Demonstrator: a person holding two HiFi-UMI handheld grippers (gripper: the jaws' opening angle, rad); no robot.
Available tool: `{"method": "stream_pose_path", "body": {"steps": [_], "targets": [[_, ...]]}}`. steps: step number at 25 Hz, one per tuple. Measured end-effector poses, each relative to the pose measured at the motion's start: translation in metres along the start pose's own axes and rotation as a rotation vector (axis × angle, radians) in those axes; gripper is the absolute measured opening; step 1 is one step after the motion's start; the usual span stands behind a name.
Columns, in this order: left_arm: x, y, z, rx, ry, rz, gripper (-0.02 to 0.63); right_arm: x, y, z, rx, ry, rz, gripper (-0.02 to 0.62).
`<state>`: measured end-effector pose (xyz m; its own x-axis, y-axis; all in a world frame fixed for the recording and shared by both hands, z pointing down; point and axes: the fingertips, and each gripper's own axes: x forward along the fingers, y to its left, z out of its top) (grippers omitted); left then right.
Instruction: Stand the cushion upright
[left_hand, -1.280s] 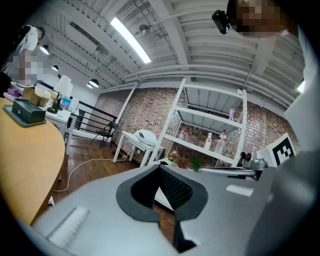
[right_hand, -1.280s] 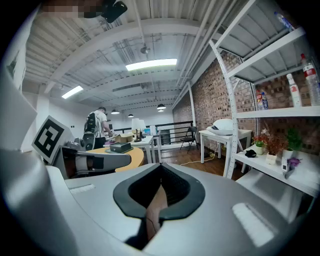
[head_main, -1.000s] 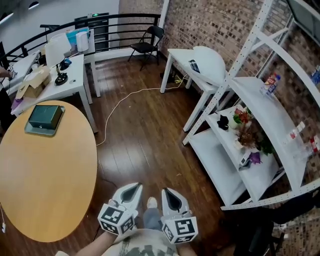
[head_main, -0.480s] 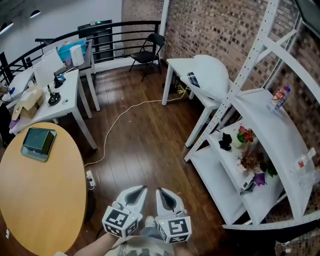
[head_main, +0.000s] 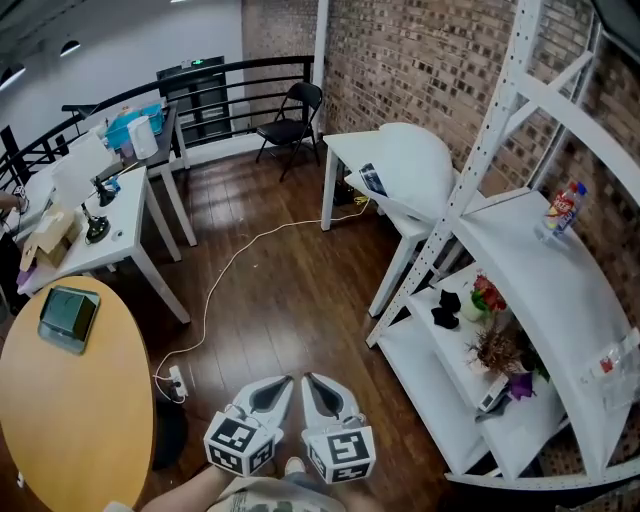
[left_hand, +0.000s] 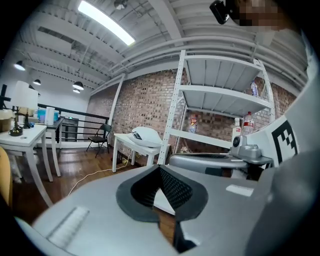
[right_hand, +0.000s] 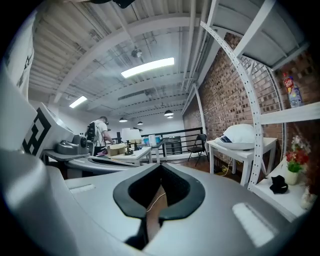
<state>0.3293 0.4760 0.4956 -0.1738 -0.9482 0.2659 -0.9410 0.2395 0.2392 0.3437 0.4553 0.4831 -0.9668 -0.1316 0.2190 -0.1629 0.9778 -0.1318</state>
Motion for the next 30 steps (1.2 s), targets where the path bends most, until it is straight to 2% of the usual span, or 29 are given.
{"method": "stream_pose_path", "body": {"steps": [4,15,19,30], "targets": [[0.014,0.000,0.001,0.009,0.011,0.002,0.000,0.008,-0.014,0.002,-0.016,0.003,0.014,0.001],[0.066,0.031,0.015,-0.017,-0.014,-0.029,0.000,0.046,-0.050,0.004,-0.016,0.030,-0.031,0.000],[0.091,0.060,0.028,-0.020,-0.026,-0.049,0.000,0.084,-0.063,0.010,-0.022,0.049,-0.049,0.002],[0.148,0.169,0.076,-0.100,-0.052,-0.066,0.000,0.203,-0.069,0.041,-0.052,0.106,-0.043,0.000]]}}
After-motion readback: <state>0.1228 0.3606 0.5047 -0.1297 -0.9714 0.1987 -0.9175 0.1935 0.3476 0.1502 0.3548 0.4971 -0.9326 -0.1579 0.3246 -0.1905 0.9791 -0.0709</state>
